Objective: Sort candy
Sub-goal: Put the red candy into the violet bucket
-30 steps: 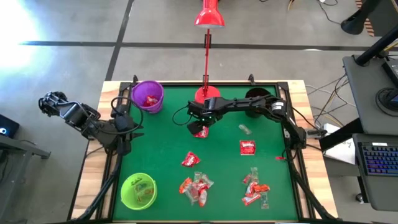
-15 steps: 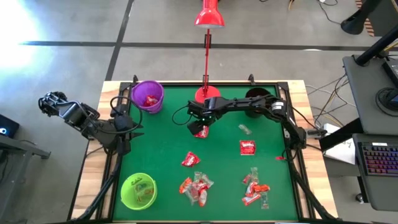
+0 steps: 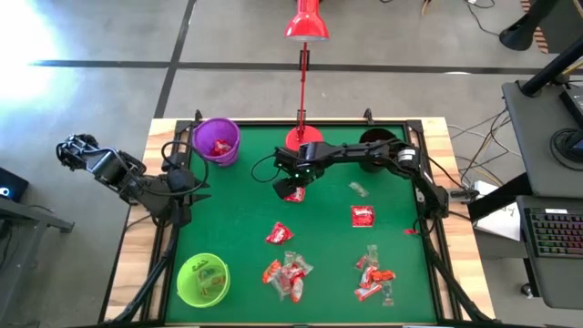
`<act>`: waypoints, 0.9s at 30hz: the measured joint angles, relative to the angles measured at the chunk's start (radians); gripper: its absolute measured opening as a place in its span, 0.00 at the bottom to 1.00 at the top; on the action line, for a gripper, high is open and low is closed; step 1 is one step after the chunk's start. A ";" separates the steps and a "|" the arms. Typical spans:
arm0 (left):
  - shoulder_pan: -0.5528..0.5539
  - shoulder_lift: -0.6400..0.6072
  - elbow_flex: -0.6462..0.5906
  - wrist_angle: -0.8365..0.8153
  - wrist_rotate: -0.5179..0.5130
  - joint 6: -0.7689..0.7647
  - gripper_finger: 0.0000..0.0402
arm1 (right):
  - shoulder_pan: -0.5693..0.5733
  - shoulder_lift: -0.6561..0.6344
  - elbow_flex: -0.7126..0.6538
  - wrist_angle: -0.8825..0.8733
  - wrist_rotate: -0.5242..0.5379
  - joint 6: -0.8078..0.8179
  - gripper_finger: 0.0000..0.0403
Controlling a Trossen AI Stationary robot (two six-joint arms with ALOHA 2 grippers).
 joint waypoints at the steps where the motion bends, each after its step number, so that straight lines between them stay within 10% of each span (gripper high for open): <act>1: 0.000 0.000 0.000 0.000 0.000 0.000 0.27 | 0.000 0.000 0.000 -0.002 0.001 0.001 0.47; 27: 0.000 -0.001 0.000 0.002 0.000 0.000 0.27 | 0.005 0.113 -0.007 -0.037 0.065 -0.006 0.46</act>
